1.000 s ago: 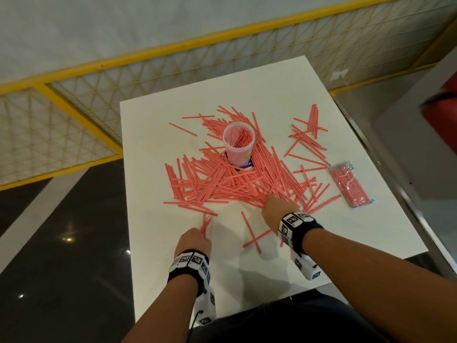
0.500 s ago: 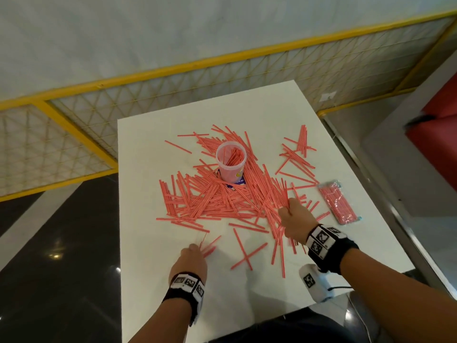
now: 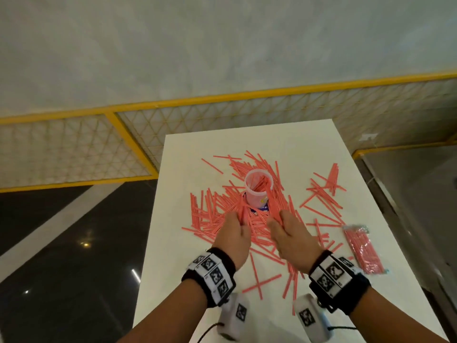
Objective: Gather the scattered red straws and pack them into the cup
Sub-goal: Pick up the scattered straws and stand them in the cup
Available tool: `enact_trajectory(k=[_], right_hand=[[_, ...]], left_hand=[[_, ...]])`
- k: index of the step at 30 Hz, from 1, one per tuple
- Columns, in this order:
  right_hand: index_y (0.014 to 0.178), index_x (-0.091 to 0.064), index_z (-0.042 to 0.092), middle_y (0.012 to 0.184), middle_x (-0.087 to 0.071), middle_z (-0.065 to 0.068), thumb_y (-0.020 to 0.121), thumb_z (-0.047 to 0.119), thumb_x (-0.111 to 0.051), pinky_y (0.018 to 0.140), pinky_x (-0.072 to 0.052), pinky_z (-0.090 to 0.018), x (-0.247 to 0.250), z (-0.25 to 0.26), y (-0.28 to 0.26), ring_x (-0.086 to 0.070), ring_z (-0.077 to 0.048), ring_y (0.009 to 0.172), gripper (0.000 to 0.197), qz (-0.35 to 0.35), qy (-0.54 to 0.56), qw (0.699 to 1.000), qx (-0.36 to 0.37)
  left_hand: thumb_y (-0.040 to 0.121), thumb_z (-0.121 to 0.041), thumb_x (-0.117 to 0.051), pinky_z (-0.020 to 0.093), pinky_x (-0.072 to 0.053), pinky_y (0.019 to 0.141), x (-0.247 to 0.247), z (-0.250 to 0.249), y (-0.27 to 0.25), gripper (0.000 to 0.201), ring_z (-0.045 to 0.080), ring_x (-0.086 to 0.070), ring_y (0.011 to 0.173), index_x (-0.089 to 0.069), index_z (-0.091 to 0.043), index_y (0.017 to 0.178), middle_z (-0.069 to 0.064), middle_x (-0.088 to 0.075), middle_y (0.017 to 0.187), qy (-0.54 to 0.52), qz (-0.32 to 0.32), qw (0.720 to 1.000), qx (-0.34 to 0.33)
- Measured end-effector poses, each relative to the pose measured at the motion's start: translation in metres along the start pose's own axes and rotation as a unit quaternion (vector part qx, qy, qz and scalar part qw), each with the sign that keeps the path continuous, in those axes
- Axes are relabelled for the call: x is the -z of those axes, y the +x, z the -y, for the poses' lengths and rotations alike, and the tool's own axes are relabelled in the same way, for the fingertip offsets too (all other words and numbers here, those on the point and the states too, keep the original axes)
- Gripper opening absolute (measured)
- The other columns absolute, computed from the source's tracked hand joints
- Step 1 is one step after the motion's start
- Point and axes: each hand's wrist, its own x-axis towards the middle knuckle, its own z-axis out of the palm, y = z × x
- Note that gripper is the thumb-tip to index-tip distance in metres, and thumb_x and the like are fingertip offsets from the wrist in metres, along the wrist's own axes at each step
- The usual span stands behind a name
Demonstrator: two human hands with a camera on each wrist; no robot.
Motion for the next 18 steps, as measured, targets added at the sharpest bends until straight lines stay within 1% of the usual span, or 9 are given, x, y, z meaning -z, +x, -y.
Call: enact_trajectory(k=[2,4,5,7,9,10,12,15,18], right_hand=[[0.106,-0.050,0.035,0.068,-0.051,0.009,0.105,0.039,-0.047,0.055,-0.040,-0.032,0.000,0.009,0.001,-0.044,-0.007,0.053,0.005,0.006,0.021,1.000,0.011],[0.133,-0.043,0.032,0.065,-0.054,0.009,0.107,0.027,-0.045,0.051,-0.041,-0.027,0.001,0.020,0.000,-0.045,-0.007,0.052,0.027,0.025,0.046,0.998,0.024],[0.137,-0.039,0.035,0.066,-0.058,0.011,0.106,0.020,-0.045,0.049,-0.042,-0.023,0.002,0.029,-0.002,-0.048,-0.006,0.052,0.035,0.032,0.051,0.997,0.040],[0.139,-0.035,0.036,0.081,-0.069,0.016,0.103,0.009,-0.049,0.053,-0.046,-0.012,0.002,0.039,-0.004,-0.060,0.000,0.058,0.046,0.033,0.055,0.995,0.075],[0.144,-0.031,0.027,0.096,-0.071,0.017,0.098,0.011,-0.058,0.067,-0.055,-0.015,0.002,0.043,-0.004,-0.068,0.007,0.079,0.055,0.021,0.041,0.995,0.084],[0.147,-0.031,0.023,0.099,-0.071,0.020,0.095,0.015,-0.061,0.076,-0.058,-0.021,0.002,0.043,-0.004,-0.069,0.006,0.087,0.061,0.014,0.029,0.996,0.086],[0.152,-0.027,0.022,0.105,-0.072,0.020,0.091,0.012,-0.064,0.083,-0.059,-0.027,0.006,0.043,-0.004,-0.071,-0.001,0.094,0.072,0.022,0.030,0.996,0.076],[0.145,-0.027,0.037,0.102,-0.074,0.010,0.094,0.008,-0.063,0.071,-0.057,-0.024,0.014,0.050,-0.008,-0.073,-0.005,0.083,0.068,0.046,0.055,0.995,0.070],[0.138,-0.036,0.046,0.075,-0.067,0.000,0.099,0.013,-0.057,0.053,-0.051,-0.027,0.021,0.053,-0.011,-0.060,-0.016,0.057,0.055,0.068,0.081,0.994,0.033]], left_hand=[[0.103,-0.019,-0.042,0.035,-0.037,0.055,-0.001,-0.021,0.002,0.016,0.014,-0.038,0.062,-0.046,-0.025,0.088,-0.004,-0.043,0.074,-0.079,-0.035,0.996,-0.011],[0.101,-0.025,-0.047,0.030,-0.033,0.054,-0.002,-0.040,-0.001,0.016,0.014,-0.036,0.057,-0.051,-0.026,0.085,-0.008,-0.042,0.067,-0.192,-0.040,0.981,-0.009],[0.101,-0.032,-0.050,0.028,-0.033,0.053,-0.002,-0.048,-0.004,0.018,0.012,-0.038,0.055,-0.054,-0.025,0.086,-0.009,-0.044,0.065,-0.234,-0.032,0.972,-0.010],[0.100,-0.045,-0.060,0.021,-0.043,0.054,-0.004,-0.056,-0.008,0.024,0.007,-0.054,0.055,-0.061,-0.023,0.092,-0.008,-0.057,0.068,-0.227,-0.007,0.973,-0.035],[0.094,-0.046,-0.069,0.015,-0.050,0.064,-0.008,-0.056,-0.008,0.024,-0.002,-0.067,0.068,-0.069,-0.023,0.098,-0.012,-0.072,0.077,-0.192,0.014,0.980,-0.047],[0.094,-0.045,-0.070,0.017,-0.050,0.064,-0.009,-0.056,-0.008,0.020,-0.003,-0.067,0.066,-0.070,-0.025,0.095,-0.015,-0.072,0.074,-0.191,0.019,0.980,-0.045],[0.098,-0.040,-0.067,0.018,-0.043,0.056,-0.009,-0.056,-0.008,0.021,-0.004,-0.057,0.050,-0.066,-0.027,0.081,-0.018,-0.065,0.058,-0.195,0.023,0.980,-0.038],[0.104,-0.036,-0.058,0.017,-0.043,0.055,-0.006,-0.061,-0.008,0.028,-0.003,-0.055,0.047,-0.066,-0.022,0.081,-0.016,-0.062,0.055,-0.172,0.023,0.983,-0.052],[0.106,-0.040,-0.051,0.031,-0.054,0.063,-0.007,-0.065,-0.007,0.032,0.016,-0.069,0.063,-0.066,-0.012,0.105,0.002,-0.072,0.075,-0.167,0.024,0.984,-0.063]])
